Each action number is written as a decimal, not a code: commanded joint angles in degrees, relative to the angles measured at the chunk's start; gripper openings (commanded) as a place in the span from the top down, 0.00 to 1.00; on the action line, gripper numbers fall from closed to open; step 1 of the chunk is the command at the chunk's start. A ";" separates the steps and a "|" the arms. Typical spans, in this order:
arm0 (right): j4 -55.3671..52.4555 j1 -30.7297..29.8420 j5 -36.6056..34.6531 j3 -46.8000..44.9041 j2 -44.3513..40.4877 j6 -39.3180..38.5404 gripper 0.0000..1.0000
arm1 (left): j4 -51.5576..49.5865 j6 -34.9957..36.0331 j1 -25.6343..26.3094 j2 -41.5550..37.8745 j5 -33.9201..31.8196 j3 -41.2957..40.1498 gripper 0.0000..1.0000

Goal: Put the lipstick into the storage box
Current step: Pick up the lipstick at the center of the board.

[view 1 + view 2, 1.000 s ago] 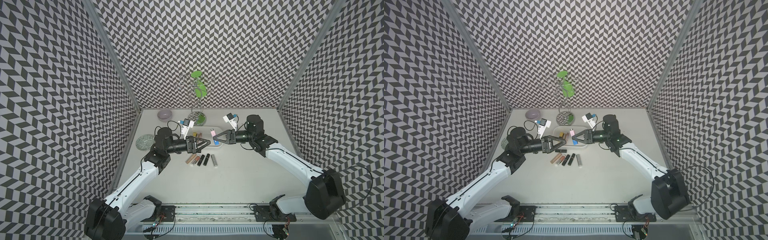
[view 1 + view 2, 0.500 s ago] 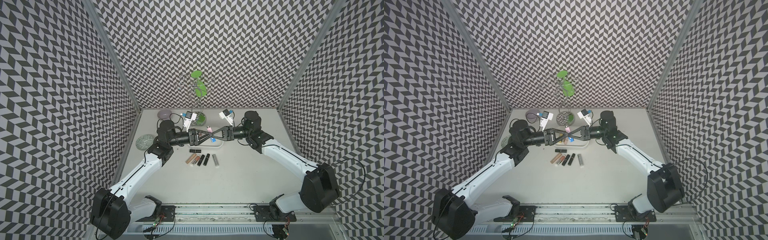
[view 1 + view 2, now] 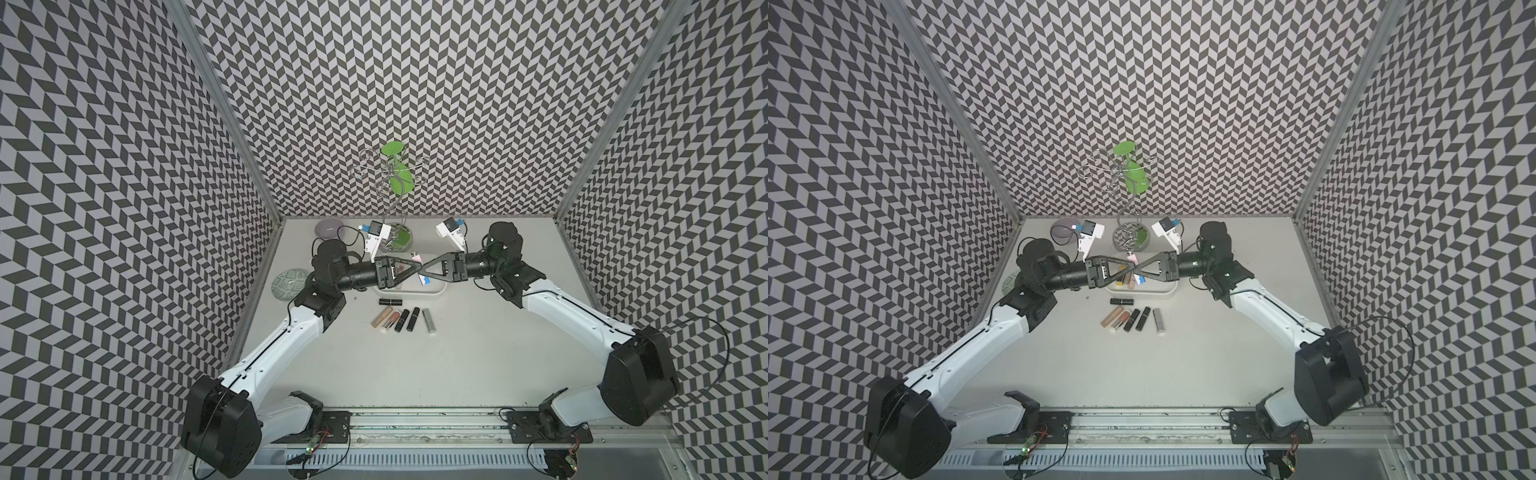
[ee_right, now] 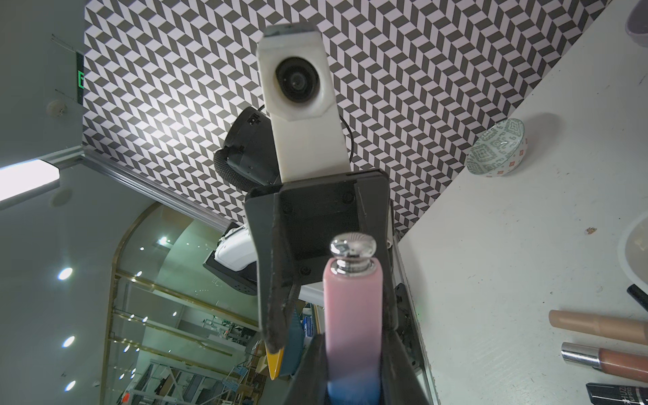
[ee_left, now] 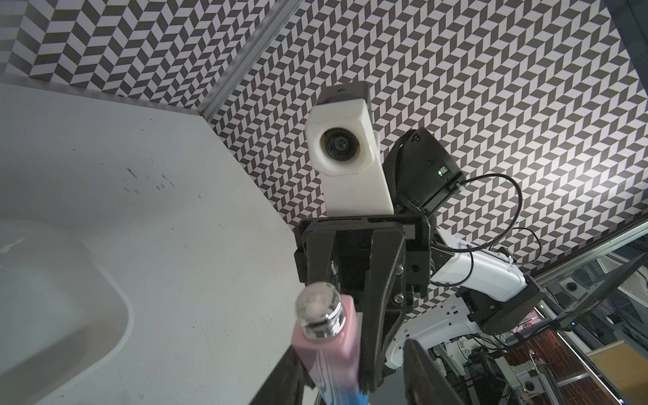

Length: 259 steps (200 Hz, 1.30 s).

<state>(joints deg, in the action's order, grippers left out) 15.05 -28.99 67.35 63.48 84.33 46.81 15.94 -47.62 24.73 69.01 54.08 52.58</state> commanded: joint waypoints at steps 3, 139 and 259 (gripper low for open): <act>2.79 -2.15 1.09 0.15 -0.28 0.57 0.83 | 3.82 0.00 0.99 -0.18 1.76 0.25 0.56; 4.31 -3.07 -0.46 -0.55 0.22 1.27 0.62 | 3.77 -0.19 1.10 0.09 2.43 -0.20 1.00; -38.16 4.21 -31.70 5.61 -6.94 -26.42 0.27 | -38.56 27.83 -0.58 19.55 -25.50 21.10 1.00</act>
<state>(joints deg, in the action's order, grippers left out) -8.47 -24.58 49.67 65.60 79.09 31.53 -9.19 -29.56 24.10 82.56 39.77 68.66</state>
